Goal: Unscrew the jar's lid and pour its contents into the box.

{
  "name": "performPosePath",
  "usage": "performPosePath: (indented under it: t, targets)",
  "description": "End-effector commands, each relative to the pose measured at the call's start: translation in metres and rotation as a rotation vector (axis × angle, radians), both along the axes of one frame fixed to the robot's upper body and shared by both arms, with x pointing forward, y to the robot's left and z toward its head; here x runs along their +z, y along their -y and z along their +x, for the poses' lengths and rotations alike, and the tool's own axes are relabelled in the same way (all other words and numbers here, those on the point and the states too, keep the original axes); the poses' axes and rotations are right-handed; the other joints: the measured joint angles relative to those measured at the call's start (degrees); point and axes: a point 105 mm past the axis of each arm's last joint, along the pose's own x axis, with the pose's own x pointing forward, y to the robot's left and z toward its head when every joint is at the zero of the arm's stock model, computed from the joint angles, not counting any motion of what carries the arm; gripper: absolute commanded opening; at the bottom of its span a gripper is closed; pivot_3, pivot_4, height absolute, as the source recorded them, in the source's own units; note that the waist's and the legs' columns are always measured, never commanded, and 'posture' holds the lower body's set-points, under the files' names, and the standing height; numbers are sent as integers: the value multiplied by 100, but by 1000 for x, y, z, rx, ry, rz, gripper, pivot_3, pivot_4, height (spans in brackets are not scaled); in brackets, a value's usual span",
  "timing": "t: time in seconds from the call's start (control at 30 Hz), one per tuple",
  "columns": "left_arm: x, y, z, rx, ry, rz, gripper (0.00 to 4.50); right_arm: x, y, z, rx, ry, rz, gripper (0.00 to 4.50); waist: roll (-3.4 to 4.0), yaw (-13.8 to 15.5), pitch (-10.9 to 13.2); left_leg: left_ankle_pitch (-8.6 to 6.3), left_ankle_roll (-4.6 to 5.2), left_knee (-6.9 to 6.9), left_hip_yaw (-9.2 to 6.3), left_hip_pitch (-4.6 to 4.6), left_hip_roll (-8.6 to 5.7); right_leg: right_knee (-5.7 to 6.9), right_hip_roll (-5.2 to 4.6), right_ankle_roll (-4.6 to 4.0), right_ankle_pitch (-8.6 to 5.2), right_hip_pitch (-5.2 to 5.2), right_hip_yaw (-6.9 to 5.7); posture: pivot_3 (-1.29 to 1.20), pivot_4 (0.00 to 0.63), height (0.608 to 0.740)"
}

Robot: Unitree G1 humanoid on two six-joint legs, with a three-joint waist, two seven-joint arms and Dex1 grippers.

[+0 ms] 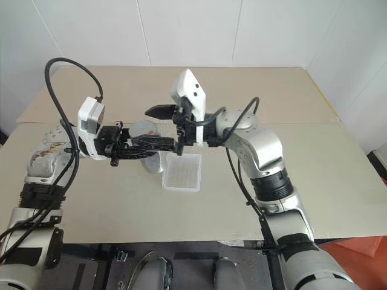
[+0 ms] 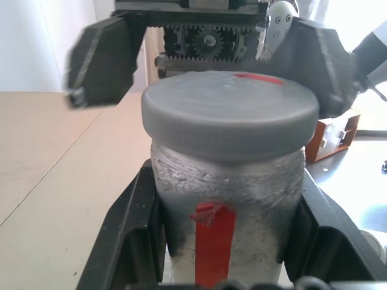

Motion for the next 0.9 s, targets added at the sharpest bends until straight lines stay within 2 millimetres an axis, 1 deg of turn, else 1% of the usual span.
performPosePath:
  t: [0.03,0.17,0.3,0.4,0.53,0.57,0.63,0.8,0.9]
  targets:
    - [16,-4,-11,-31,69,-18,2033,13,23,8,-57,53,41,4438,0,-2,0,0,0,0,0,0,0,0,0,0,0,0,0,0,150,740]
    - [19,-8,-12,-22,73,-27,2033,9,37,15,-91,55,21,4438,0,-2,0,0,0,0,1,0,0,0,0,0,0,-1,0,0,150,740]
    - [18,-13,-13,-7,67,-32,2033,12,45,13,-95,68,26,4438,0,-15,0,0,0,-2,1,0,1,0,2,0,0,-2,1,0,150,740]
    - [16,-13,-12,13,60,-44,2033,19,41,-2,-31,102,35,4438,0,-15,0,0,0,-1,1,1,1,0,1,0,0,-2,2,0,150,740]
    - [15,-9,-9,21,56,-56,2033,29,28,-19,48,132,52,4438,0,-5,0,0,0,-1,1,0,2,0,1,0,0,-1,1,0,150,740]
    - [15,-9,-9,21,56,-55,2033,30,26,-21,57,137,52,4438,0,-2,0,0,0,-1,1,0,1,0,0,0,0,0,1,0,150,740]
    - [15,-7,-7,20,58,-58,2033,32,15,-23,70,146,50,4438,0,-4,0,0,0,1,0,0,1,0,0,0,0,1,1,0,150,740]
    - [17,-3,-5,8,64,-65,2033,32,-11,-18,48,159,27,4438,0,-18,0,0,0,-1,1,2,2,2,2,0,0,-2,1,0,150,740]
    - [17,-2,-5,2,65,-64,2033,31,-23,-14,35,161,19,4438,0,-11,0,0,0,-1,1,1,1,1,1,0,0,-2,1,0,150,740]
